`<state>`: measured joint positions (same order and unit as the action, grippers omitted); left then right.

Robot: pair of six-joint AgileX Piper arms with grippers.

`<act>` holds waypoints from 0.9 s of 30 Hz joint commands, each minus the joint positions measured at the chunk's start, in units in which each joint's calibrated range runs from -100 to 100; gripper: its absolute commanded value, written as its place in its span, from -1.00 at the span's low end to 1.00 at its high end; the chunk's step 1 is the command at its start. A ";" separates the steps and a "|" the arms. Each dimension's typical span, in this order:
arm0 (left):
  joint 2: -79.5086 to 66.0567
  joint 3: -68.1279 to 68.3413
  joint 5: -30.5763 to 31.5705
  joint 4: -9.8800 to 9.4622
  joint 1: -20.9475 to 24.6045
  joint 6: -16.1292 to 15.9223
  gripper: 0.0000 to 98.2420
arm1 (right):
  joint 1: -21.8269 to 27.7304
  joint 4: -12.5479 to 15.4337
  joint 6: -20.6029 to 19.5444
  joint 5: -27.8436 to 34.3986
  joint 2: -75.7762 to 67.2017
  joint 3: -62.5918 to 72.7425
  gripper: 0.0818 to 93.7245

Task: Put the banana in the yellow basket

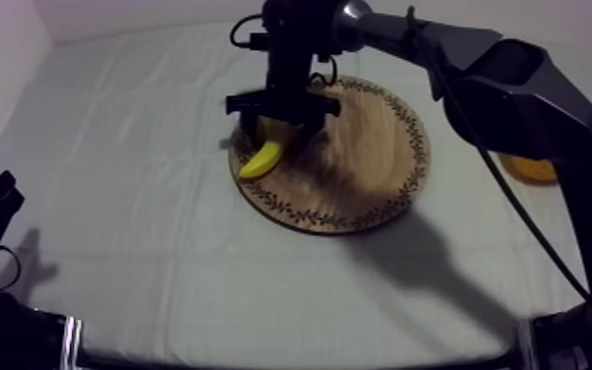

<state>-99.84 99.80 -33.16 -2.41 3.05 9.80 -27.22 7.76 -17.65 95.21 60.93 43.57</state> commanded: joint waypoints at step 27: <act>0.02 -0.02 0.01 -0.01 0.02 -0.01 -1.00 | -0.54 -0.78 1.63 -1.38 -11.38 -4.63 -0.51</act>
<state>-99.84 99.80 -33.16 -2.41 3.05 9.80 -27.80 6.99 -15.98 93.60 51.54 39.15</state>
